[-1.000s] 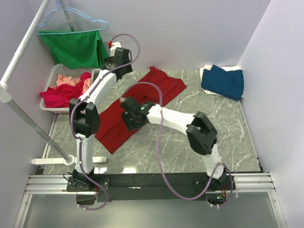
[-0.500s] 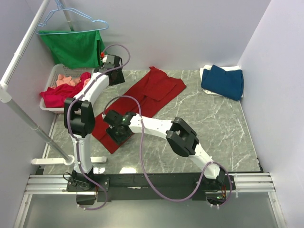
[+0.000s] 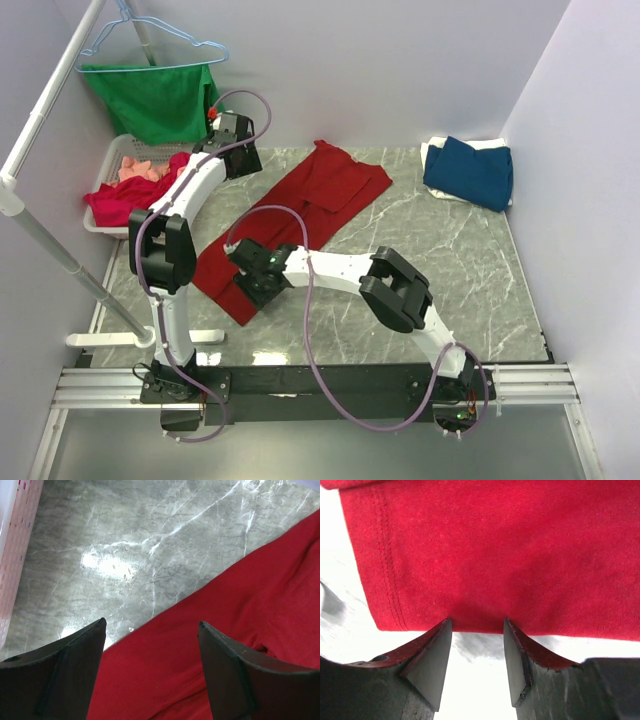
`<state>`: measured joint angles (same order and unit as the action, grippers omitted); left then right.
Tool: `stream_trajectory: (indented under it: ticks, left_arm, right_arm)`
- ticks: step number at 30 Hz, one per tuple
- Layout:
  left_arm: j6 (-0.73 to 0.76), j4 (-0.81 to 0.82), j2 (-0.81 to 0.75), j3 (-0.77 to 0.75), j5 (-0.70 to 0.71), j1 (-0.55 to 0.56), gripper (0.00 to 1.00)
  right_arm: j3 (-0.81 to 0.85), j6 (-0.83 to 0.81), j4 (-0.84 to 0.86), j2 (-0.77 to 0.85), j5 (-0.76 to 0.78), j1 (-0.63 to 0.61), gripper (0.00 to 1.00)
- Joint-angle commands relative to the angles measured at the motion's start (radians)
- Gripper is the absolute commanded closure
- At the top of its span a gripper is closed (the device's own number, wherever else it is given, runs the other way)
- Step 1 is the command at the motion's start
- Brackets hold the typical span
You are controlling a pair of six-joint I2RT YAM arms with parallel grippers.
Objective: Fold and stack the t-shirts
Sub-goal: Fold the tshirt
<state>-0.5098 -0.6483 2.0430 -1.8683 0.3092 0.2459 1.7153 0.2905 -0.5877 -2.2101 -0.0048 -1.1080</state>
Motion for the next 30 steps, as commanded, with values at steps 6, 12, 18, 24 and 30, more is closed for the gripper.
stream_trajectory:
  ticks: [6, 12, 18, 24, 30]
  left_arm:
    - [0.004, 0.055, -0.026, 0.003, -0.028, -0.003, 0.21]
    - [0.001, 0.061, -0.012, -0.003, -0.041, -0.003, 0.21]
    - [-0.007, 0.081, 0.003, -0.009, -0.073, -0.003, 0.21]
    - [-0.018, 0.098, 0.029, -0.015, -0.125, 0.01, 0.21]
    - [0.01, 0.079, 0.062, -0.057, -0.122, 0.053, 0.2]
  right_arm:
    - [-0.187, 0.032, -0.221, 0.055, 0.045, 0.0, 0.48]
    - [-0.356, 0.061, -0.247, 0.161, 0.022, 0.0, 0.48]
    - [-0.491, 0.122, -0.299, 0.286, -0.032, 0.0, 0.48]
    - [-0.6, 0.185, -0.359, 0.42, -0.037, 0.0, 0.48]
    - [-0.675, 0.251, -0.399, 0.484, -0.017, 0.0, 0.48]
